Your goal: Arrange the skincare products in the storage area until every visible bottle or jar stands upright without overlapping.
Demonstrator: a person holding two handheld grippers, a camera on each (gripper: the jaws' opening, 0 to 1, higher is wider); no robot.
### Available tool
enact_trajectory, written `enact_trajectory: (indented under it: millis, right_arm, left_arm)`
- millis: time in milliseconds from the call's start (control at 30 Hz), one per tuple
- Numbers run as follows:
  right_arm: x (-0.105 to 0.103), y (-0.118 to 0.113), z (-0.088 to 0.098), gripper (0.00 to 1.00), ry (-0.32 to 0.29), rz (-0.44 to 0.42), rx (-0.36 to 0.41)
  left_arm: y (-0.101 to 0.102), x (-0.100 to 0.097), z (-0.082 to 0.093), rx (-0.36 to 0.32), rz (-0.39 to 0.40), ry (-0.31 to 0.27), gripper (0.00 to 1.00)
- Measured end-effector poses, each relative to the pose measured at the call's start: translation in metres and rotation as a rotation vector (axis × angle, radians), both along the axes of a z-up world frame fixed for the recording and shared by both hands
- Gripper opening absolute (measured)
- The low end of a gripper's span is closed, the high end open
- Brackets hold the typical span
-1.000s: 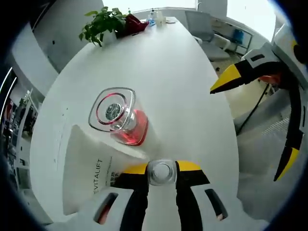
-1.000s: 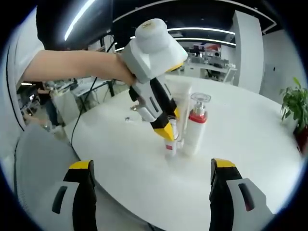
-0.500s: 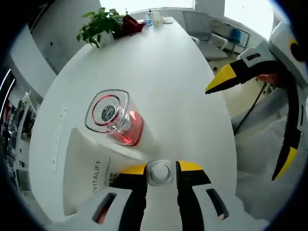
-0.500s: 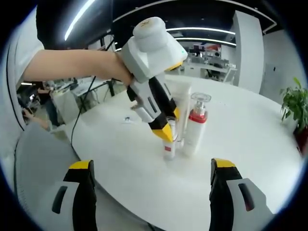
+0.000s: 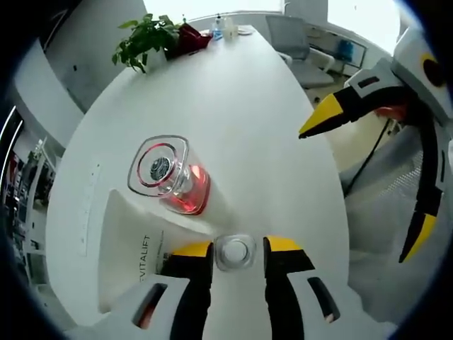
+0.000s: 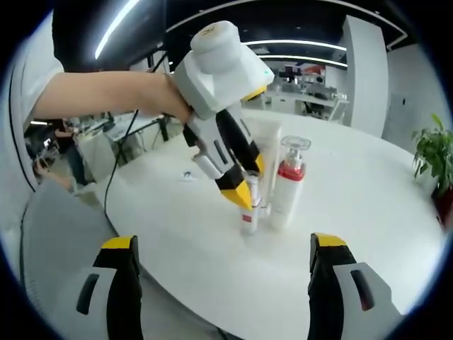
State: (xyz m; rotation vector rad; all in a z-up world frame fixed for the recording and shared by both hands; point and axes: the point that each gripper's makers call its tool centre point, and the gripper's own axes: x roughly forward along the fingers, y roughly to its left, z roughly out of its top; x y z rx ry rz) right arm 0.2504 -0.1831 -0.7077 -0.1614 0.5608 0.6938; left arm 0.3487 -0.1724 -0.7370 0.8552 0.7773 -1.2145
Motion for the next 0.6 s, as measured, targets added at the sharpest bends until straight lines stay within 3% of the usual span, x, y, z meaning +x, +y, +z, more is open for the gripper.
enact_trajectory:
  millis: [233,600]
  right_arm:
    - [-0.001,0.000,-0.002,0.99,0.005,0.005,-0.012]
    - [0.000,-0.003,-0.005,0.98,0.009,-0.008,-0.017]
  left_arm:
    - [0.005,-0.002,0.008,-0.011,-0.003,-0.011,0.33]
    - [0.008,-0.010,0.037,-0.075,-0.011,-0.063,0.38]
